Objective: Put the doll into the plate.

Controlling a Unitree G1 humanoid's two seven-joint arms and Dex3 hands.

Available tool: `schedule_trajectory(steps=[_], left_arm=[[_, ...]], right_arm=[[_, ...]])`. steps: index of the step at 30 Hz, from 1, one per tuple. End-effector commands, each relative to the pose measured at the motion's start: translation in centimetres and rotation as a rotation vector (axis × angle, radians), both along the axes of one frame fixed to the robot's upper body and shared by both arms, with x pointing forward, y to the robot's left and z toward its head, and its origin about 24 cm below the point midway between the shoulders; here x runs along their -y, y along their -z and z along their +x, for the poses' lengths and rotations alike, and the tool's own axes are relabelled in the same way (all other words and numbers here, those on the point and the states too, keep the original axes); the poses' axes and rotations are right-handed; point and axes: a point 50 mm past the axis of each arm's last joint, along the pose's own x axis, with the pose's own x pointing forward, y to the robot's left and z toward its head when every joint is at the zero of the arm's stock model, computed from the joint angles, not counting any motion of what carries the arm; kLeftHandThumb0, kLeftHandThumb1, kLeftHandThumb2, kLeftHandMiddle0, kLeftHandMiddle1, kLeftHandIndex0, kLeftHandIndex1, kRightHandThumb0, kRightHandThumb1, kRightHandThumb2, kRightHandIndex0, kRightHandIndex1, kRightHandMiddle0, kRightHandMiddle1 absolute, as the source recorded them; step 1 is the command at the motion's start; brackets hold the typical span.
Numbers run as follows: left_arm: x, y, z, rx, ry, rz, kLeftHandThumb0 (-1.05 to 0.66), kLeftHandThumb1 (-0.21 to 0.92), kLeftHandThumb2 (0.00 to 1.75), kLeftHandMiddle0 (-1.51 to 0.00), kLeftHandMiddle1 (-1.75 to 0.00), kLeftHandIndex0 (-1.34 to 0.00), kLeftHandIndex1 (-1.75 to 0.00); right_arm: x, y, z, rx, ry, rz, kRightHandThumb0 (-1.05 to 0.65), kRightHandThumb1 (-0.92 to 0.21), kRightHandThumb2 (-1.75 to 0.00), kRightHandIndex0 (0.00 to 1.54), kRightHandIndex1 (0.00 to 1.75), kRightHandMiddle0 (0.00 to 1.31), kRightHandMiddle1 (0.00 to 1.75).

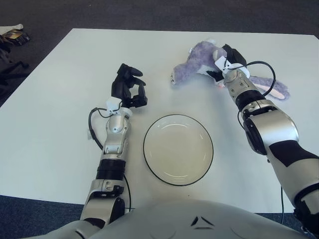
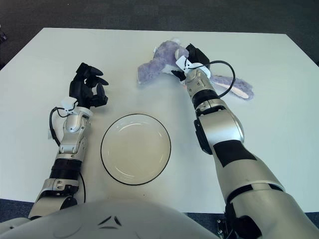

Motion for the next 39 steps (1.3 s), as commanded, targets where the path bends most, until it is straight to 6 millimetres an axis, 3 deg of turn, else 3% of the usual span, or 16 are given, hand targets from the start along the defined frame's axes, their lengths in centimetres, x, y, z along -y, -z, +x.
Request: schedule_trajectory(steps=[1,26,39], left_arm=[[-0.3,2.3,-0.7,-0.091,-0.021,-0.007,-0.01,0.32,1.33,-0.50,-1.75,-0.49,-1.75],[-0.9,2.4,-0.4,-0.108,-0.085,0.002,-0.01,0.31,1.33,-0.51,-1.75,-0.49,-1.75],[-1.6,2.4,0.0,-0.121,-0.122,0.028,-0.01,0.29,1.36,-0.52,-1.75,-0.51,-1.75]], right_arm=[[0.1,2.6,-0.8,-0.113,-0.005,0.083,0.52,-0.18,-1.48,0.72,1.75,0.92,1.75],[0.9,0.6,-0.2,-0.147,-0.092,0.254,0.53,-0.17,-1.49,0.73,1.75,0.99,1.75],[0.7,-2.7,-1.1,-0.081,-0.246,0.357,0.53,-0.16,-1.50,0.73,1.75,1.03,1.75]])
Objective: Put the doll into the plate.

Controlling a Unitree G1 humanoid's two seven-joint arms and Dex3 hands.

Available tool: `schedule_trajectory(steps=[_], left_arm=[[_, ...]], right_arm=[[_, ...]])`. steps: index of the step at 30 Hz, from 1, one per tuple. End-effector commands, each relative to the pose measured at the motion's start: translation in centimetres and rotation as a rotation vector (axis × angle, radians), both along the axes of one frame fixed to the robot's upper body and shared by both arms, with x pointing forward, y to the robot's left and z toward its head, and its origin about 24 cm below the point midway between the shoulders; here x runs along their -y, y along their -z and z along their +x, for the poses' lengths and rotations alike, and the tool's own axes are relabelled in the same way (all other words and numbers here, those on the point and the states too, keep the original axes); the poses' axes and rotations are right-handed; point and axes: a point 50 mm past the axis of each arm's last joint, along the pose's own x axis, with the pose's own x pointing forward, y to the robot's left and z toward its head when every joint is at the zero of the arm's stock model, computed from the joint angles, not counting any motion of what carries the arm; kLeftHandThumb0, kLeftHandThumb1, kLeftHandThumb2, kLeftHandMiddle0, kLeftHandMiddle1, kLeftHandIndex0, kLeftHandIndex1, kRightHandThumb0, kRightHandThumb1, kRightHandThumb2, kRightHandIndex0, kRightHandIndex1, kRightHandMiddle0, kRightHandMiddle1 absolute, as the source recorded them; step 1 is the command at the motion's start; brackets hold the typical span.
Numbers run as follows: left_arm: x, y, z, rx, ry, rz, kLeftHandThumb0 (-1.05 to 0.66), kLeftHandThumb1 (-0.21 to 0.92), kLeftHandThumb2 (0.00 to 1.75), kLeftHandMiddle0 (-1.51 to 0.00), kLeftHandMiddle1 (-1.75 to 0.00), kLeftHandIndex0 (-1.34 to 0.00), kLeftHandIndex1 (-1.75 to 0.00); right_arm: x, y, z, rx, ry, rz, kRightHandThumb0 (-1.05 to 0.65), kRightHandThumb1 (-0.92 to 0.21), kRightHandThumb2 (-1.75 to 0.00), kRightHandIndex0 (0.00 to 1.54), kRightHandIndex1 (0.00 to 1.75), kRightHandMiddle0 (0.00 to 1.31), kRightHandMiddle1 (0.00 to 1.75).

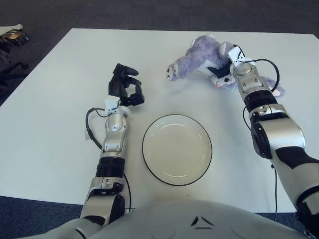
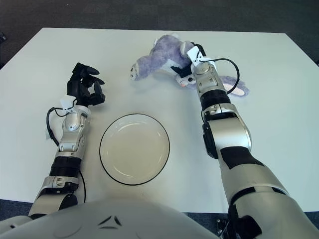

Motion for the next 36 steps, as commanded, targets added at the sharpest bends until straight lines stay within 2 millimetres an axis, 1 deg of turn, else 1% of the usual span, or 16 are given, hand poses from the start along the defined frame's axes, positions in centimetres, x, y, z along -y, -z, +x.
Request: schedule_trajectory(steps=[1,6,8,10,18,23,29,32,36], left_arm=[[-0.5,2.1,-0.5,-0.097,-0.035,-0.006,-0.01,0.29,1.36,-0.52,-1.75,-0.51,-1.75],[-0.6,2.2,-0.2,-0.126,-0.055,-0.027,-0.01,0.29,1.36,-0.52,-1.75,-0.51,-1.75],[-0.6,2.1,-0.1,-0.139,-0.068,-0.050,-0.01,0.30,1.35,-0.52,-1.75,-0.50,-1.75],[-0.6,2.1,0.0,-0.146,-0.075,-0.061,-0.01,0.30,1.34,-0.51,-1.75,-0.50,-1.75],[-0.8,1.9,0.3,-0.163,-0.097,-0.072,-0.01,0.31,1.33,-0.51,-1.75,-0.49,-1.75],[-0.8,1.9,0.6,-0.165,-0.116,-0.059,-0.01,0.30,1.35,-0.51,-1.75,-0.50,-1.75],[-1.1,1.9,1.1,-0.187,-0.145,-0.053,-0.01,0.27,1.38,-0.53,-1.75,-0.52,-1.75],[-1.6,2.3,1.9,-0.202,-0.156,-0.034,-0.01,0.27,1.38,-0.54,-1.75,-0.52,-1.75],[-1.7,2.5,2.2,-0.193,-0.151,-0.022,-0.01,0.27,1.38,-0.54,-1.75,-0.52,-1.75]], right_arm=[[0.0,-0.3,-0.7,0.002,-0.038,0.055,0.53,-0.16,-1.50,0.73,1.75,1.03,1.75],[-0.7,-1.6,-1.6,0.031,-0.073,0.070,0.53,-0.16,-1.51,0.74,1.75,1.02,1.75],[-1.3,-2.6,-2.5,0.050,-0.098,0.068,0.53,-0.16,-1.51,0.74,1.75,1.01,1.75],[-1.5,-3.1,-3.0,0.054,-0.113,0.068,0.53,-0.16,-1.51,0.74,1.75,1.00,1.75],[-1.9,-4.2,-4.5,0.052,-0.220,0.084,0.53,-0.15,-1.51,0.74,1.75,1.00,1.75],[-2.2,-5.5,-5.7,0.093,-0.282,0.054,0.53,-0.15,-1.51,0.74,1.75,1.01,1.75],[-2.6,-6.1,-6.7,0.139,-0.325,0.016,0.54,-0.15,-1.52,0.75,1.75,1.02,1.75],[-2.7,-6.2,-7.2,0.175,-0.381,0.004,0.54,-0.14,-1.52,0.75,1.75,1.02,1.75],[-2.6,-6.3,-7.4,0.194,-0.411,-0.008,0.54,-0.14,-1.53,0.75,1.75,1.03,1.75]])
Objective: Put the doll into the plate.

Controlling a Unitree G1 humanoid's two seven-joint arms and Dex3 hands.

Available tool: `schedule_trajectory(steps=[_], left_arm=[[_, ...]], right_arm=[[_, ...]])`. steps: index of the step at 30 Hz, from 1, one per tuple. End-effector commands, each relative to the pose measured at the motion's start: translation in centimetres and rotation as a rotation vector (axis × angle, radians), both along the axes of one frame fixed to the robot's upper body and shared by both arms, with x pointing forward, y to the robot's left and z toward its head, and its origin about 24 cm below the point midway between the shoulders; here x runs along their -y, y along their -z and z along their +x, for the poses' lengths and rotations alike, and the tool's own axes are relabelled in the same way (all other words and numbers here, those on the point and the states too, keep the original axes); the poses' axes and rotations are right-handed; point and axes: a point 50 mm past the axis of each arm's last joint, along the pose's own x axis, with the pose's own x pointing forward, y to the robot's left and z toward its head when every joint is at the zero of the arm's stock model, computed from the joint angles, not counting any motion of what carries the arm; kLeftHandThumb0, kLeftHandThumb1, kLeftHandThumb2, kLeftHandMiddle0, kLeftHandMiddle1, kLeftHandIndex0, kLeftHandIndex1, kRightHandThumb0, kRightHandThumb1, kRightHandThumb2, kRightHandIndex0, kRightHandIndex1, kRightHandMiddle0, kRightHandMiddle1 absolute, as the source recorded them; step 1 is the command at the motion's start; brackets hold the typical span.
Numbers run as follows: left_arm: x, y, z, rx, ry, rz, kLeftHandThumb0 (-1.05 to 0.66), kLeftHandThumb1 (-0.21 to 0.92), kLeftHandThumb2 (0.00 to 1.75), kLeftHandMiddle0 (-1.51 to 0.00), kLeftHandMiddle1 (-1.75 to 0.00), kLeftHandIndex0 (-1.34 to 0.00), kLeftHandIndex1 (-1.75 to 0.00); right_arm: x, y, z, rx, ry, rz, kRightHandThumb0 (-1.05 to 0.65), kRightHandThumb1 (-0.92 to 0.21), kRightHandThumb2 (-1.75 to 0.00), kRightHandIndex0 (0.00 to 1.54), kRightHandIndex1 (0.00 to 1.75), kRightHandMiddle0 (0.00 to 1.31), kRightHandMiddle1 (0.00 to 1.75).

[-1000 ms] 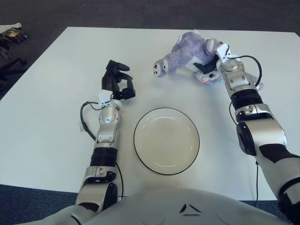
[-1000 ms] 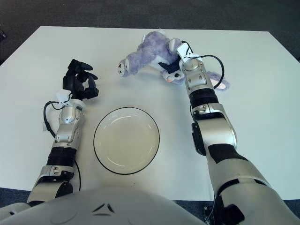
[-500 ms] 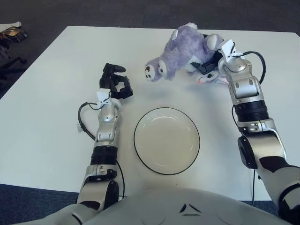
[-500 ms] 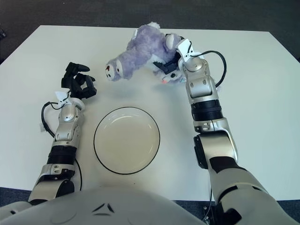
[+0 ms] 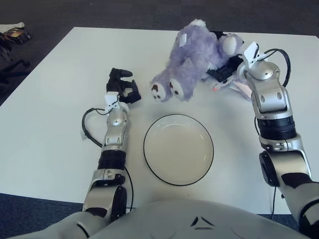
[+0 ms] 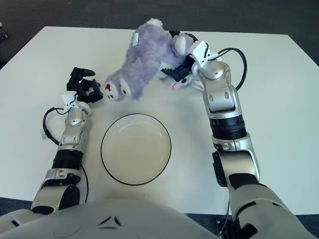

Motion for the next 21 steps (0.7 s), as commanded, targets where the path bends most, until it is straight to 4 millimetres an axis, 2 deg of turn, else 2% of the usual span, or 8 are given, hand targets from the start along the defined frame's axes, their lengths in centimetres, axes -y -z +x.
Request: schedule_trajectory(steps=[1,9,21], left_arm=[[-0.5,0.5,0.1,0.002,-0.008,0.023,-0.01,0.27,1.38,-0.54,-1.75,-0.52,-1.75],[-0.3,0.7,0.4,0.014,0.008,0.011,-0.01,0.27,1.38,-0.54,-1.75,-0.52,-1.75],[0.2,0.6,0.9,-0.004,0.004,-0.001,-0.01,0.28,1.37,-0.53,-1.75,-0.52,-1.75]], right_arm=[[0.3,-0.2,-0.4,0.023,-0.029,-0.009,0.54,-0.14,-1.53,0.75,1.75,1.03,1.75],[0.3,-0.5,-1.6,0.073,-0.093,0.002,0.55,-0.12,-1.55,0.77,1.75,1.03,1.75],[-0.4,-1.1,-3.2,0.026,-0.174,0.018,0.58,-0.07,-1.61,0.81,1.75,1.07,1.75]])
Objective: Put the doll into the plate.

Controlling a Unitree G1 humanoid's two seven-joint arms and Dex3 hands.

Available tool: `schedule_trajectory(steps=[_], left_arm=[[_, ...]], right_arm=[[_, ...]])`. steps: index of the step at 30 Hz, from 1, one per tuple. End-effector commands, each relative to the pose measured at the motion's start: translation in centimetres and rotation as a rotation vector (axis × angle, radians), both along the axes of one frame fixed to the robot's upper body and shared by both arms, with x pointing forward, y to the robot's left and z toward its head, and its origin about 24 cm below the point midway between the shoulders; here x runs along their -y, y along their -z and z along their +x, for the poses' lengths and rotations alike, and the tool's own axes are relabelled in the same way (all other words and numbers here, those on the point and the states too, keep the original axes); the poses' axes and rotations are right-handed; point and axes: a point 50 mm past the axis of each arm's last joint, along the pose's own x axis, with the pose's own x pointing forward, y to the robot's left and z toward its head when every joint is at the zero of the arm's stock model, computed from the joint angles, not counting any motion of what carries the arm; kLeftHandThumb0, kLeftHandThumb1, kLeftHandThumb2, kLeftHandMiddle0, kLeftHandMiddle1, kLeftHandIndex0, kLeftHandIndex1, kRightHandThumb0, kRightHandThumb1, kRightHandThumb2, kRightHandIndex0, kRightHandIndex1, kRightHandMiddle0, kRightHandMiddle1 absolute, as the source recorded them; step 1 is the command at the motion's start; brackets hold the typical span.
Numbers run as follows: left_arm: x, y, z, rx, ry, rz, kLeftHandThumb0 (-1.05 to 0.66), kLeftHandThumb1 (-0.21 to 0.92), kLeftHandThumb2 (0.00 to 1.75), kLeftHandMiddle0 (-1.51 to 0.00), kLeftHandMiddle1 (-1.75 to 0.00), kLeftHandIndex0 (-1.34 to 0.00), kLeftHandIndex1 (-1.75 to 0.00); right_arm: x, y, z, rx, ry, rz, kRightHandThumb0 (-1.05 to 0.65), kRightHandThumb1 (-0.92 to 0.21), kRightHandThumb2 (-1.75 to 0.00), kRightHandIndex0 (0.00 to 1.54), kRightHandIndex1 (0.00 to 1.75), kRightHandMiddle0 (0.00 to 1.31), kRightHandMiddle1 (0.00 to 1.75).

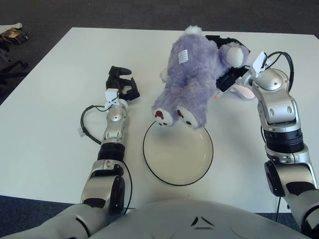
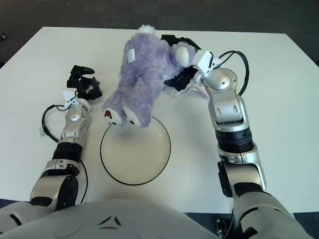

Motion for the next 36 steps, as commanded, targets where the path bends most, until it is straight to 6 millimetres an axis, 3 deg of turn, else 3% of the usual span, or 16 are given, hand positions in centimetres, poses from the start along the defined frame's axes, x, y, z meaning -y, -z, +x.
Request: schedule_trajectory(steps=[1,11,36], left_arm=[[0.1,0.5,0.1,-0.024,-0.005,-0.006,-0.01,0.28,1.37,-0.53,-1.75,-0.52,-1.75],[0.1,0.6,0.3,-0.013,0.017,-0.012,-0.01,0.25,1.40,-0.55,-1.75,-0.53,-1.75],[0.3,0.6,0.3,0.014,0.037,0.006,-0.01,0.23,1.42,-0.56,-1.75,-0.55,-1.75]], right_arm=[[-0.1,-0.3,-0.6,-0.019,-0.048,0.015,0.58,-0.07,-1.62,0.82,1.75,1.07,1.75],[-0.7,0.2,-2.2,-0.166,-0.182,0.091,0.59,-0.05,-1.64,0.84,1.75,1.09,1.75],[-1.4,0.3,-3.8,-0.319,-0.260,0.071,0.57,-0.08,-1.60,0.81,1.75,1.05,1.75]])
